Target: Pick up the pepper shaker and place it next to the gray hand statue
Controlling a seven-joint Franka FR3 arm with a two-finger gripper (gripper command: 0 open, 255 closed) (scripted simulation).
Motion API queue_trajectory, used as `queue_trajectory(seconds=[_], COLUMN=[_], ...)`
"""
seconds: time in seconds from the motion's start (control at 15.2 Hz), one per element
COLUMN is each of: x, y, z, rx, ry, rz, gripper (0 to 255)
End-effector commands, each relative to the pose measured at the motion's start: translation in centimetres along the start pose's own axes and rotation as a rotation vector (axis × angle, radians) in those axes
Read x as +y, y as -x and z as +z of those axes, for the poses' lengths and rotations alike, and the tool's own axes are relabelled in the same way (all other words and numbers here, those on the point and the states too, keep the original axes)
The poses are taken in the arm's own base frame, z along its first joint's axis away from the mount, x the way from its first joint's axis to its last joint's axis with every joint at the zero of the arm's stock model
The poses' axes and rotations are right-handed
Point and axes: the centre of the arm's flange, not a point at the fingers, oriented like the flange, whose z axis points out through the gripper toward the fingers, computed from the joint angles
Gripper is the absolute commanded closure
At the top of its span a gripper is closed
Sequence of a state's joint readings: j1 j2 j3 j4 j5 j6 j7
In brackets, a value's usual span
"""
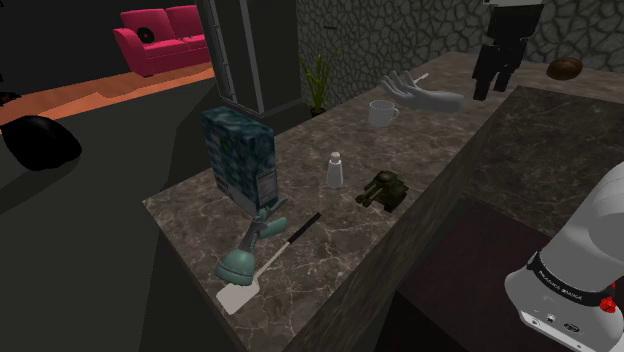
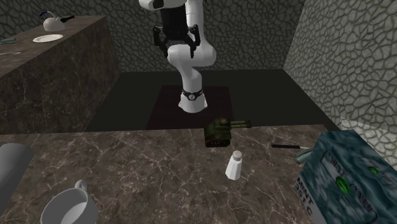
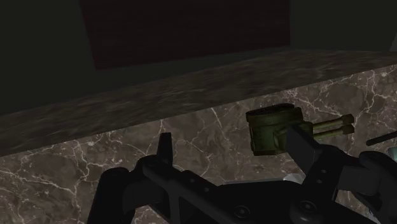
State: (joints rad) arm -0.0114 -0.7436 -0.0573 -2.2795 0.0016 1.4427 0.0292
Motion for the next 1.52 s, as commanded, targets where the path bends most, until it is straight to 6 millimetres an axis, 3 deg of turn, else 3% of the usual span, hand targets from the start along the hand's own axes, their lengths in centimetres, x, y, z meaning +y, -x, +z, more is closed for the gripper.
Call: queue_trajectory(seconds=[0.0, 1.45], x=[0.0, -17.0], y=[0.0, -17.1], z=[0.0, 13.6], rx=[0.0, 0.145], ry=[0.0, -0.004], rz=[0.0, 0.163], gripper=[0, 0])
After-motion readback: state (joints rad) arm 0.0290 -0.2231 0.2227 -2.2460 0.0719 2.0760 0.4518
